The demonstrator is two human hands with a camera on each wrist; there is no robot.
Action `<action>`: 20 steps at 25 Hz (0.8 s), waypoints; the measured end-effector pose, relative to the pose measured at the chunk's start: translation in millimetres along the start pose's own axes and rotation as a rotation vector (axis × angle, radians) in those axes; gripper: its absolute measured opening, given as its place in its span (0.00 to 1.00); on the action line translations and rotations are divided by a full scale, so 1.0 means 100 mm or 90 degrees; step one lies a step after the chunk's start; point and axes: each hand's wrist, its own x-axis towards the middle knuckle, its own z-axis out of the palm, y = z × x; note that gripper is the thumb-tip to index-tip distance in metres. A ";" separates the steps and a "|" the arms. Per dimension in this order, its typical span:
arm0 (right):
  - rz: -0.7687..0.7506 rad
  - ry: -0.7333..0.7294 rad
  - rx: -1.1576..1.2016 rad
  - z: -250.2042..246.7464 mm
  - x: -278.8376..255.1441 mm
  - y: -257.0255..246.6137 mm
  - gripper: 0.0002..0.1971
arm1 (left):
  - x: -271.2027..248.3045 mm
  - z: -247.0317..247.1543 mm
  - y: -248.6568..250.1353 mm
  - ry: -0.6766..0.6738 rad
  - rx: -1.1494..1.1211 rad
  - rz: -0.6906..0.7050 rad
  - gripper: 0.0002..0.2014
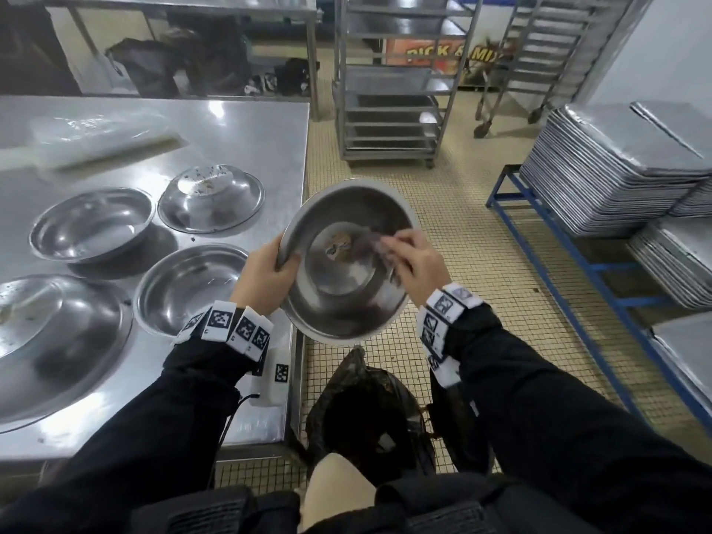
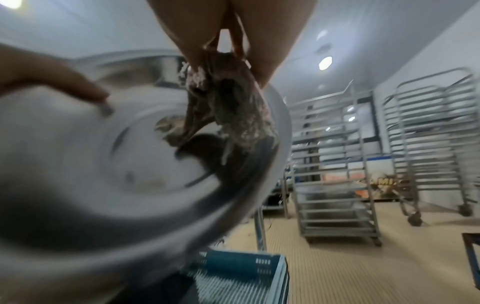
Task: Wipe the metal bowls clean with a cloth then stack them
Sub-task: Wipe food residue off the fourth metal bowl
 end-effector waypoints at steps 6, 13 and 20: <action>0.011 -0.002 -0.051 0.20 -0.02 -0.02 0.10 | 0.12 0.03 0.12 0.009 -0.105 0.001 0.11; 0.065 -0.172 0.059 0.37 -0.47 -0.24 0.14 | 0.20 0.19 0.00 0.082 -0.072 -0.007 0.09; 0.104 0.004 0.079 0.51 -0.34 -0.91 0.21 | 0.13 0.25 0.16 0.160 -0.167 0.008 0.05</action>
